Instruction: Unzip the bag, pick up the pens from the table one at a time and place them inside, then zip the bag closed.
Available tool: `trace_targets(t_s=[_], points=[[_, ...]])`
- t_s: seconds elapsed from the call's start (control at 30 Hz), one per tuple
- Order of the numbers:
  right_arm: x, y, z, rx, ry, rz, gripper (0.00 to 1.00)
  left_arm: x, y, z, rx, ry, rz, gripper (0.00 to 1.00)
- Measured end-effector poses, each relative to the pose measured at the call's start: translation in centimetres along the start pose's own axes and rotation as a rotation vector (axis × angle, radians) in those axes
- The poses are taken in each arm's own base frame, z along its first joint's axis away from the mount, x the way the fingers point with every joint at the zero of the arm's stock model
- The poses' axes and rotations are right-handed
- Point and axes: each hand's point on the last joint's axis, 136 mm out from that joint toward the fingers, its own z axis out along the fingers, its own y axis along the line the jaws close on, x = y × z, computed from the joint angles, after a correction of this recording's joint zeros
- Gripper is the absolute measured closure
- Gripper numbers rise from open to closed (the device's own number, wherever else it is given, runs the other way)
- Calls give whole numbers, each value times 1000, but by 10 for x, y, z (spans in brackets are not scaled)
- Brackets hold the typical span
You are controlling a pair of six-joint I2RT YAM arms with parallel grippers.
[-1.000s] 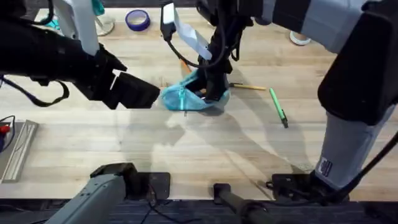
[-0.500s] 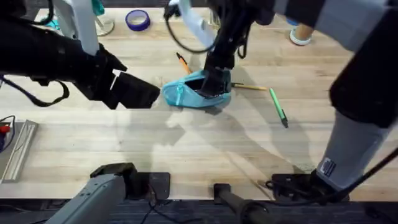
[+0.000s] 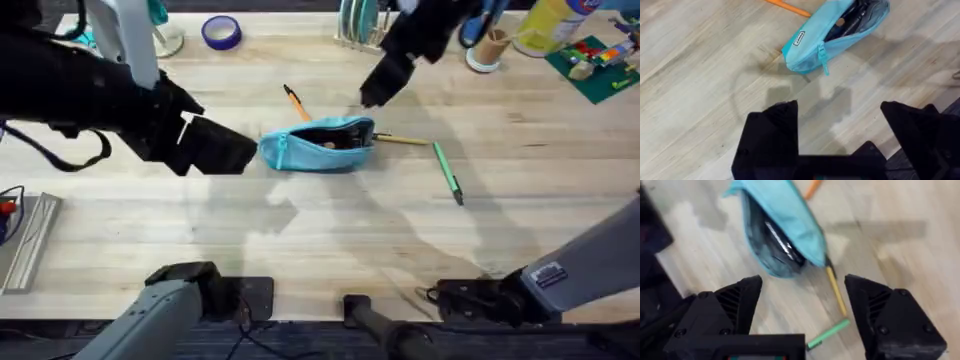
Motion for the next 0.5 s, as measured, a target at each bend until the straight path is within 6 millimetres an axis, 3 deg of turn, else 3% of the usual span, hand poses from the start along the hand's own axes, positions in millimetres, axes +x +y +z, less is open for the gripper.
trace_targets(t_s=[0.27, 0.5], points=[[32, -49, -33, 243, 41, 311, 4, 0, 0, 0, 0, 0, 0, 6], [49, -68, -55, 346, 31, 438, 4, 0, 0, 0, 0, 0, 0, 5]])
